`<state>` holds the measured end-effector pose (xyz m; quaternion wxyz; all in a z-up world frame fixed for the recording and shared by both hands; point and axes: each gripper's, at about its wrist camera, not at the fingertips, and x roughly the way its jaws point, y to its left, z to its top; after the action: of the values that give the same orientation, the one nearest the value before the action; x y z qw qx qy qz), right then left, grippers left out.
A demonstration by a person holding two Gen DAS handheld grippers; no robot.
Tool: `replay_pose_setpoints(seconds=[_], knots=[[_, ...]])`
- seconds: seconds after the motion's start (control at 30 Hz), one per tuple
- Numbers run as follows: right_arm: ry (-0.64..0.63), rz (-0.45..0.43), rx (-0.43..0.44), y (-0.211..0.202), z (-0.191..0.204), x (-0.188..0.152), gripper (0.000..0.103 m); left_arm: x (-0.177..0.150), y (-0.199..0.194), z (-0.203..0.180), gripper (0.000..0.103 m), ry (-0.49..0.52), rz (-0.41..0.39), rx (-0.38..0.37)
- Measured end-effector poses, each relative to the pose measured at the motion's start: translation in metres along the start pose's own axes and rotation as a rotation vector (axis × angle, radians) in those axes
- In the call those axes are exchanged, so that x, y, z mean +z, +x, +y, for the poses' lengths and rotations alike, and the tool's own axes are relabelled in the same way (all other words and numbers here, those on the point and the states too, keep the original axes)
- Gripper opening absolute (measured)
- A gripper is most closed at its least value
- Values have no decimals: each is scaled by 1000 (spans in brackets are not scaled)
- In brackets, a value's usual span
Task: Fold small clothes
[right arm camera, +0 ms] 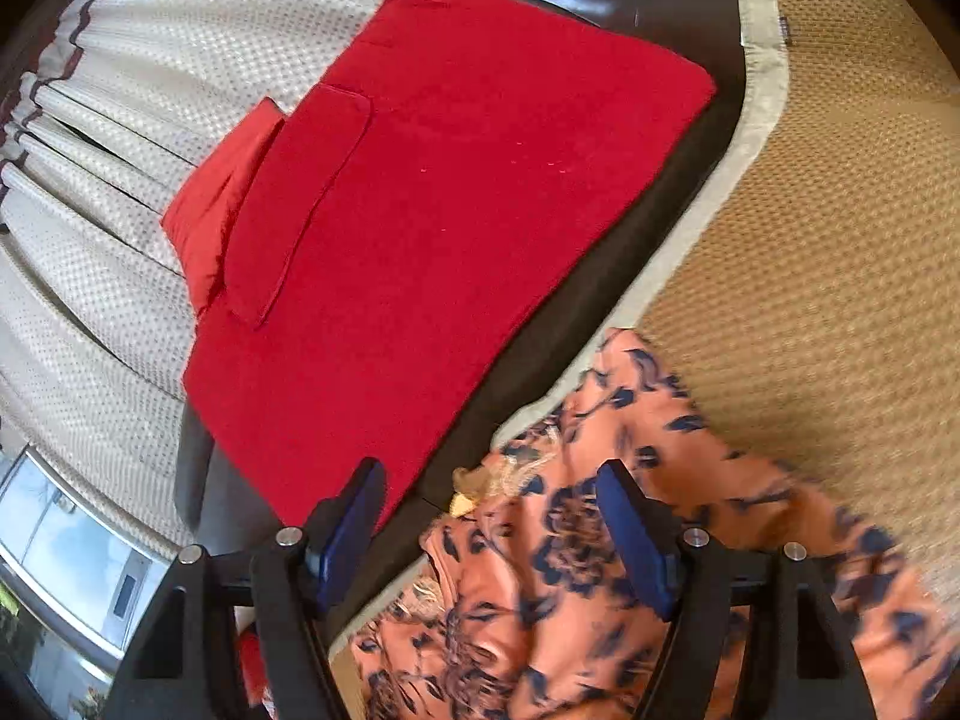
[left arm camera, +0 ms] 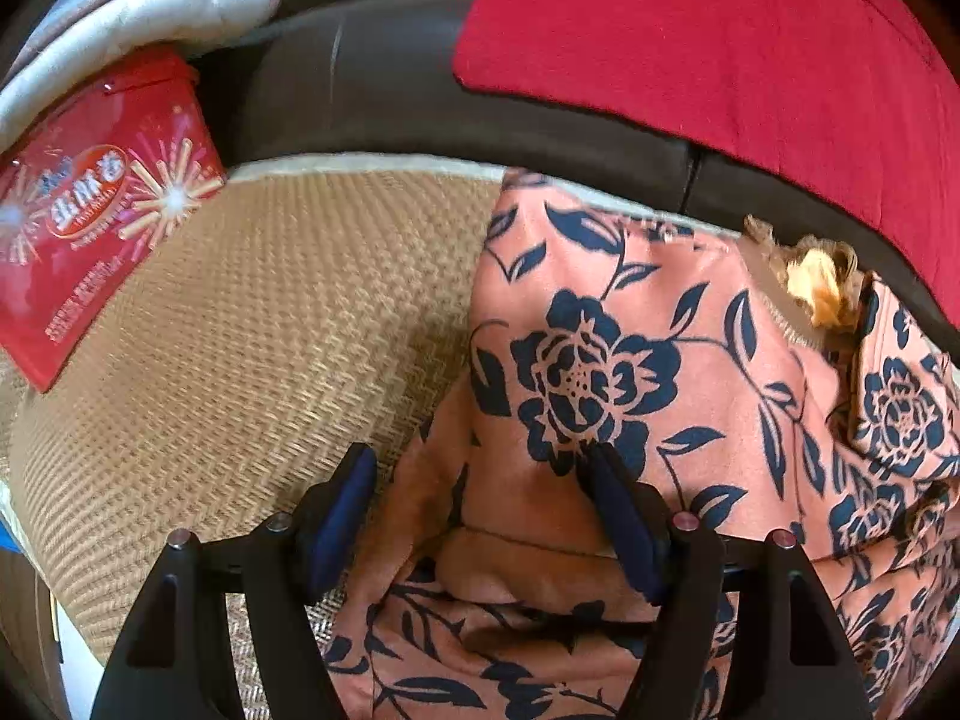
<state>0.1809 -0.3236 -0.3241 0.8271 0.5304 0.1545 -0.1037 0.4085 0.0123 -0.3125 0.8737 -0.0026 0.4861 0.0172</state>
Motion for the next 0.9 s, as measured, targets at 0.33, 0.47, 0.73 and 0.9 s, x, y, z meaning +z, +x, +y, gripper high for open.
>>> replay_pose_setpoints(seconds=[0.33, 0.47, 0.73, 0.9], knots=[[-18, 542, 273, 89, 60, -92, 76, 2, 3, 5, 74, -11, -6, 65], [71, 599, 250, 120, 54, -115, 74, 0, 8, 1, 74, 13, -9, 68], [-12, 218, 56, 76, 36, -54, 58, 3, 4, 1, 75, 11, -2, 52], [19, -114, -37, 3, 5, 8, 61, 3, 3, 5, 75, 0, -3, 53]])
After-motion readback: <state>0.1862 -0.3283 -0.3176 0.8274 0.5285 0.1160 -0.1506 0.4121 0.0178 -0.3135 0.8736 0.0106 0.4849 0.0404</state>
